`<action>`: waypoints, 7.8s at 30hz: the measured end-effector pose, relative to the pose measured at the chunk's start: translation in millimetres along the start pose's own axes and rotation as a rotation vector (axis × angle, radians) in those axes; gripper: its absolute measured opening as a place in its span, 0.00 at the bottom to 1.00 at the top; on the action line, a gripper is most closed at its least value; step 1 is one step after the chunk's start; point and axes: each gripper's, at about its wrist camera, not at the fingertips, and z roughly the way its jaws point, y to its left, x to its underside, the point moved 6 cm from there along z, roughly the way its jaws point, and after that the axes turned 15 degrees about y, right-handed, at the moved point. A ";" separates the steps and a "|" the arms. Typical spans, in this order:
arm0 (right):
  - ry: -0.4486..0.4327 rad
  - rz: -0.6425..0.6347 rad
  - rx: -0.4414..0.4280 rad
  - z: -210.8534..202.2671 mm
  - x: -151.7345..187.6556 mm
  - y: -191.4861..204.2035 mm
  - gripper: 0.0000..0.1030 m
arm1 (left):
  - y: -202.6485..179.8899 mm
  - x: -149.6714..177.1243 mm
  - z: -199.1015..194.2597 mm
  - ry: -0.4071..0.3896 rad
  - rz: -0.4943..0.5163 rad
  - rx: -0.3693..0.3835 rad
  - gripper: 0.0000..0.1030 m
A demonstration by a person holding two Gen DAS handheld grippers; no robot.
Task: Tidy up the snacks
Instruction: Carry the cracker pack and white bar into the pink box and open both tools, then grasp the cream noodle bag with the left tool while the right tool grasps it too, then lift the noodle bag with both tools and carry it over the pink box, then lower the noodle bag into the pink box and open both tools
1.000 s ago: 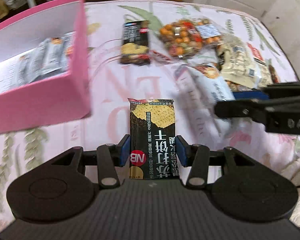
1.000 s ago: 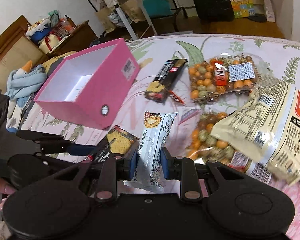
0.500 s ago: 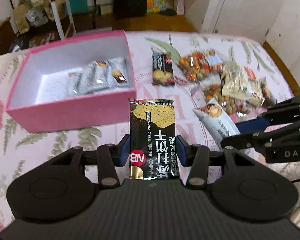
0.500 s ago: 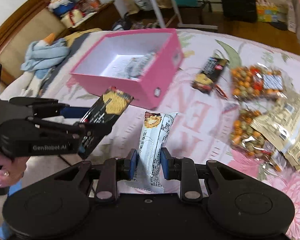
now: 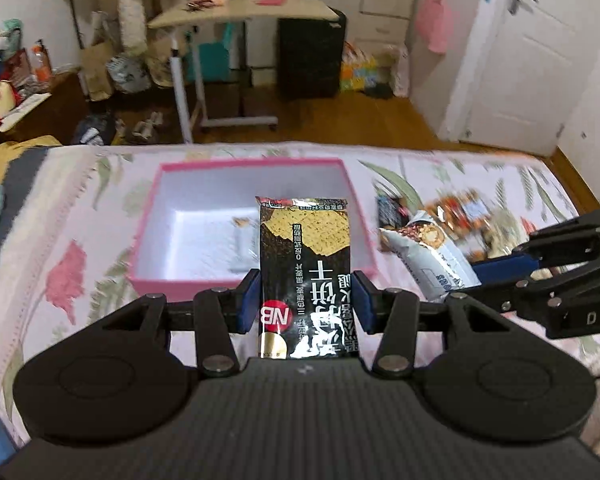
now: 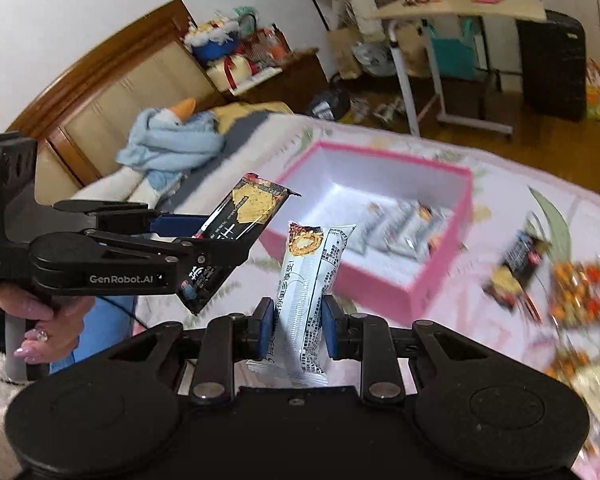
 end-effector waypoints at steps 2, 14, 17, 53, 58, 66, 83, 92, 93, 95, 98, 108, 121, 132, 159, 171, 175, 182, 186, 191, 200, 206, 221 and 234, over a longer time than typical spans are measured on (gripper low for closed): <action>-0.012 -0.013 0.001 11.5 -17.4 1.0 0.29 | 15.7 -12.1 4.0 -0.015 -0.029 -0.013 0.45; 0.038 0.017 0.063 147.6 -111.2 -45.6 0.29 | 103.8 -80.4 139.5 0.019 -0.184 -0.062 0.45; 0.082 0.049 0.095 184.0 -122.8 -66.0 0.29 | 119.2 -86.9 180.9 0.072 -0.216 -0.055 0.45; 0.129 0.053 0.198 -14.1 -5.7 -68.5 0.50 | 29.2 -59.4 73.1 0.073 0.060 -0.032 0.60; 0.081 0.046 0.266 -69.2 30.6 -72.6 0.54 | -12.4 -46.1 42.1 0.103 0.156 -0.022 0.61; 0.001 0.165 0.292 -120.3 78.4 -112.8 0.64 | -95.7 -26.3 32.8 0.126 0.281 0.089 0.63; -0.002 0.513 0.343 -100.3 126.7 -267.1 0.74 | -222.6 -35.9 127.3 0.181 0.289 0.320 0.75; -0.100 0.685 0.328 -89.1 156.9 -363.4 0.77 | -269.5 -81.4 217.1 0.156 0.198 0.318 0.73; -0.088 0.715 0.312 -85.2 161.9 -374.3 0.77 | -275.9 -83.9 224.2 0.163 0.206 0.329 0.73; -0.074 0.769 0.290 -78.1 169.7 -390.3 0.77 | -286.6 -87.3 239.3 0.178 0.188 0.349 0.73; -0.064 0.841 0.263 -71.0 177.0 -406.2 0.77 | -302.1 -86.5 271.8 0.289 0.156 0.400 0.72; 0.009 0.857 0.098 -40.1 174.5 -406.1 0.78 | -332.9 -72.5 322.0 0.367 0.175 0.505 0.68; 0.019 0.880 0.074 -28.4 172.3 -400.7 0.77 | -336.4 -60.5 311.9 0.392 0.201 0.573 0.60; 0.039 0.866 0.098 -38.2 175.8 -387.4 0.73 | -352.0 -49.0 291.7 0.388 0.269 0.544 0.60; 0.099 0.677 0.074 -36.4 179.7 -285.8 0.73 | -305.6 9.2 208.2 0.401 0.267 0.472 0.60; 0.176 0.518 0.121 -24.6 170.2 -189.7 0.73 | -259.5 54.9 154.7 0.413 0.264 0.435 0.60; 0.175 0.460 0.126 -32.4 152.4 -160.6 0.73 | -239.0 57.4 124.6 0.368 0.264 0.420 0.60; 0.128 0.355 0.122 -41.4 110.4 -111.4 0.72 | -196.3 53.5 76.9 0.254 0.244 0.377 0.60; 0.115 0.313 0.096 -40.4 82.1 -87.1 0.69 | -164.5 46.7 56.0 0.216 0.220 0.351 0.60; 0.092 0.269 0.068 -30.6 36.8 -59.8 0.65 | -116.0 27.8 37.0 0.185 0.184 0.331 0.60; 0.053 0.212 0.024 23.7 -52.8 -40.3 0.64 | -31.3 -19.2 50.4 0.134 0.076 0.273 0.61; 0.063 0.217 0.018 78.4 -103.3 -47.1 0.64 | 23.9 -48.8 87.7 0.120 0.052 0.220 0.61; 0.097 0.378 -0.031 209.0 -161.0 -80.2 0.64 | 132.7 -98.0 194.6 0.216 -0.002 0.181 0.63; 0.190 0.408 -0.072 225.9 -133.9 -74.6 0.70 | 138.0 -72.1 207.5 0.216 0.030 -0.072 0.67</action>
